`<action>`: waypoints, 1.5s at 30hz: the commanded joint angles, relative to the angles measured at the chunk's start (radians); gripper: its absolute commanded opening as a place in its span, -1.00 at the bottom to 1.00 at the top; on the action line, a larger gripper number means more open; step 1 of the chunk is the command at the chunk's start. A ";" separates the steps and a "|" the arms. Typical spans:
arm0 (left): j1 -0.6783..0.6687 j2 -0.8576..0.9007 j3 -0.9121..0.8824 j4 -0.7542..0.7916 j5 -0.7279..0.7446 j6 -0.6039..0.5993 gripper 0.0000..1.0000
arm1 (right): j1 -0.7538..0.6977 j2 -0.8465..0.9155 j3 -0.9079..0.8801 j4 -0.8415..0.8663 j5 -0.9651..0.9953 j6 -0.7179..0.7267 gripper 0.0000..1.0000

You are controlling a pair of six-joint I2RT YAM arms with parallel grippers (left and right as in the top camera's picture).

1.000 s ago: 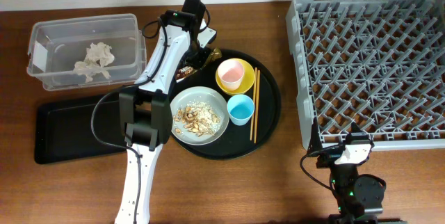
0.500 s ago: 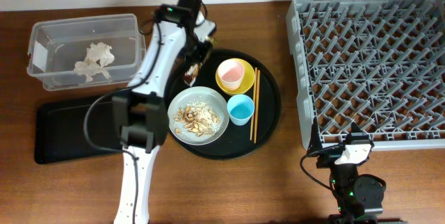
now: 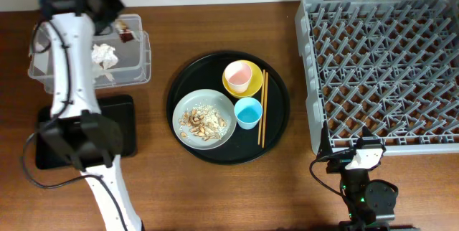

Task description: Sort waste into correct bins and load items into the dishwasher rack

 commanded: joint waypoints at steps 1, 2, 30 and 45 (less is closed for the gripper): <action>0.066 0.056 -0.004 0.007 -0.025 -0.217 -0.99 | -0.006 -0.006 -0.005 -0.005 -0.003 0.000 0.97; 0.085 0.072 -0.004 0.007 -0.025 -0.234 -0.97 | -0.006 -0.006 -0.005 -0.005 -0.003 0.000 0.97; 0.290 -0.324 -0.001 -0.537 0.196 -0.037 0.98 | -0.006 -0.006 -0.005 -0.005 -0.003 0.000 0.97; 0.290 -0.911 -0.653 -0.486 0.192 0.114 0.98 | -0.006 -0.006 -0.005 -0.005 -0.003 0.000 0.97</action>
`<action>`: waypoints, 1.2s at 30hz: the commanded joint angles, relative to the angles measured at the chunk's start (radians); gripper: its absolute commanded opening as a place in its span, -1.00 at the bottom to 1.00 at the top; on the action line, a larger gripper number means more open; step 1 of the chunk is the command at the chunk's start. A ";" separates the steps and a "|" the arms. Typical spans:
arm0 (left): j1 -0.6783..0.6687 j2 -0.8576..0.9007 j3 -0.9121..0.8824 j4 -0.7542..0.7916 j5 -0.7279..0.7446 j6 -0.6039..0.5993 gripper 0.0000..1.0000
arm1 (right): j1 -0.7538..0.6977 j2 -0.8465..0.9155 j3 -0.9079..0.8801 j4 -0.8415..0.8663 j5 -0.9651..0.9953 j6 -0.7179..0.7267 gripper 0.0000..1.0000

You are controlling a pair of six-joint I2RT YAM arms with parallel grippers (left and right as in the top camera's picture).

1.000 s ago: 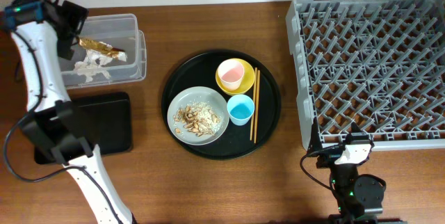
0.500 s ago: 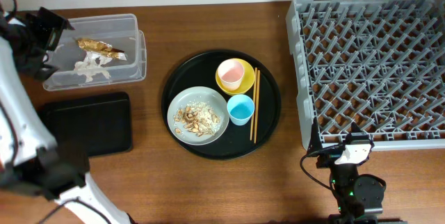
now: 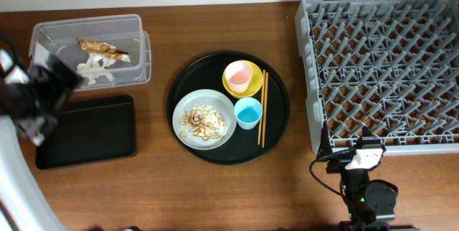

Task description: Sort waste into correct bins and load items into the dishwasher rack

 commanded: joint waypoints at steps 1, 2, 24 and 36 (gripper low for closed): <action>0.000 -0.150 -0.196 0.040 -0.009 0.024 0.99 | -0.006 -0.006 -0.005 -0.005 -0.003 0.000 0.97; 0.000 -0.177 -0.228 0.037 -0.011 0.024 0.98 | -0.006 -0.006 -0.005 -0.005 -0.003 0.000 0.97; 0.084 -0.287 -0.774 0.264 -0.249 -0.148 0.98 | -0.004 -0.006 -0.005 0.018 -0.101 0.077 0.97; 0.083 -0.246 -0.774 0.282 -0.249 -0.147 0.98 | -0.004 -0.006 -0.004 0.352 -0.690 0.930 0.96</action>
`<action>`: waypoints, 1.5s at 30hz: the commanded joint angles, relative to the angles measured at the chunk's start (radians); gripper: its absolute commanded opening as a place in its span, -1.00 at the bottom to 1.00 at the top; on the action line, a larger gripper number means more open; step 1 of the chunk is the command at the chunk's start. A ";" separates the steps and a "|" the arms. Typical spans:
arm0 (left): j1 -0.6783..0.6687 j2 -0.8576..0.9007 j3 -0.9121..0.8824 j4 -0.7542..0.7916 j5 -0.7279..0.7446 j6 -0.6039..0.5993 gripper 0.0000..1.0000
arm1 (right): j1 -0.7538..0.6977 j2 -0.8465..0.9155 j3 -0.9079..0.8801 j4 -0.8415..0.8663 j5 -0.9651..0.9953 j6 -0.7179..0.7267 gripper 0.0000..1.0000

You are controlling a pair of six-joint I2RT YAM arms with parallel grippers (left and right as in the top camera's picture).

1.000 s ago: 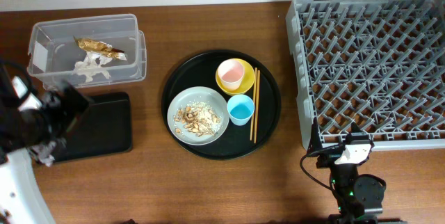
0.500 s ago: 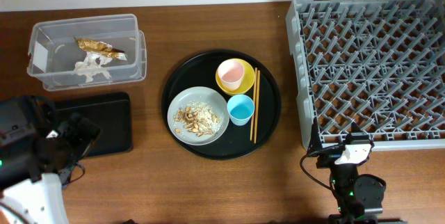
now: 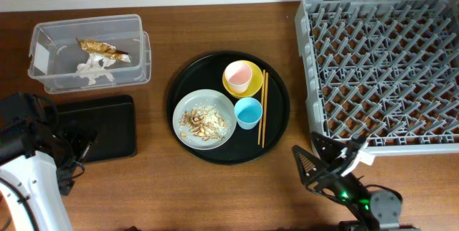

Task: Sort waste into correct bins and load items into the dishwasher rack
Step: 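Reach the right gripper to the blue cup and grasp it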

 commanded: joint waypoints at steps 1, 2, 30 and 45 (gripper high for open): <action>0.005 0.002 -0.007 0.002 -0.014 -0.010 0.98 | -0.004 -0.006 0.009 0.210 0.019 0.174 0.97; 0.005 0.002 -0.007 0.002 -0.014 -0.010 0.98 | -0.005 -0.006 0.027 0.224 0.066 0.172 0.96; 0.005 0.002 -0.007 0.002 -0.014 -0.010 0.99 | 0.644 1.559 1.663 -1.344 0.736 -0.662 0.96; 0.005 0.002 -0.007 0.002 -0.014 -0.010 0.98 | 0.696 1.846 1.656 -1.189 0.583 -0.641 0.55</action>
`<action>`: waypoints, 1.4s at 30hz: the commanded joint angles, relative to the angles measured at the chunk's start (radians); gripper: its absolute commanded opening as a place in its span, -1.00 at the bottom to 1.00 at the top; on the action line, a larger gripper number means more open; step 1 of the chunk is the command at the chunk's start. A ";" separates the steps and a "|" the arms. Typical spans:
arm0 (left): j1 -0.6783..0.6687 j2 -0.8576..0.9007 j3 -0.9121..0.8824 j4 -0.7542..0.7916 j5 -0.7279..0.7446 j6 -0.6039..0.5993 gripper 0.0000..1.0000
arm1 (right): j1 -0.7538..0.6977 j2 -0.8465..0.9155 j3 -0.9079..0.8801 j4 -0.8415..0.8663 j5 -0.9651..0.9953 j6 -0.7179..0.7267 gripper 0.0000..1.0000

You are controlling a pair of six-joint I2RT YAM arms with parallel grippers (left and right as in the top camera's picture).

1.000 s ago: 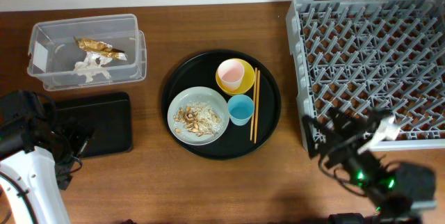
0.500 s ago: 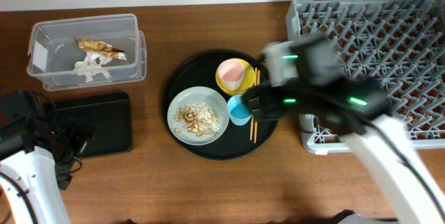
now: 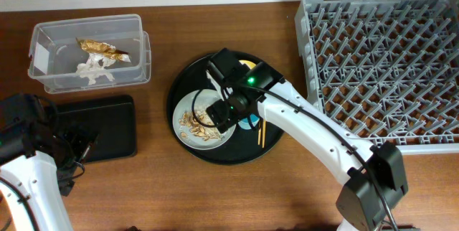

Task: Sort waste into correct bins and load items into the dishwasher rack
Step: 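Reach the right gripper to the blue cup and grasp it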

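My right arm reaches from the front right across the round black tray [image 3: 179, 80]. Its wrist and gripper [image 3: 219, 112] hang over the right side of the grey plate of food scraps [image 3: 192, 125]. The wrist hides the fingers, so their state does not show. It also covers most of the yellow bowl [image 3: 248, 63] and the blue cup [image 3: 252, 123]. The chopsticks [image 3: 261, 136] poke out below the arm. The grey dishwasher rack [image 3: 380, 59] stands at the right. My left gripper [image 3: 77, 148] rests at the lower left, its fingers unclear.
A clear plastic bin [image 3: 43, 34] at the back left holds a crumpled white paper [image 3: 92, 72] and a gold wrapper [image 3: 104, 49]. A black rectangular tray [image 3: 115, 127] lies in front of it, next to the left arm. Bare wooden table surrounds them.
My right arm was low at the front edge near the rack's corner. Now it stretches over the round tray, its gripper above the plate and cups. The left arm has not moved.
First my left arm reached over the clear bin, with the right arm parked at the front. Then the left arm was back at the left edge, paper and wrapper lying in the bin. It settled at the lower left while the right arm rose, and now the right gripper hangs over the tray.
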 commanded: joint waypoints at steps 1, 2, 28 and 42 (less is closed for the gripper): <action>0.005 0.002 -0.002 0.002 -0.011 -0.010 0.98 | 0.007 0.004 0.003 0.040 0.002 0.049 0.55; 0.005 0.002 -0.002 0.002 -0.011 -0.010 0.98 | 0.007 0.008 -0.005 0.041 0.041 0.082 0.53; 0.005 0.002 -0.002 0.002 -0.011 -0.010 0.98 | 0.006 0.182 -0.065 0.074 0.099 0.282 -0.08; 0.005 0.002 -0.002 0.002 -0.011 -0.010 0.98 | 0.006 0.161 0.114 -0.107 0.098 0.282 -0.85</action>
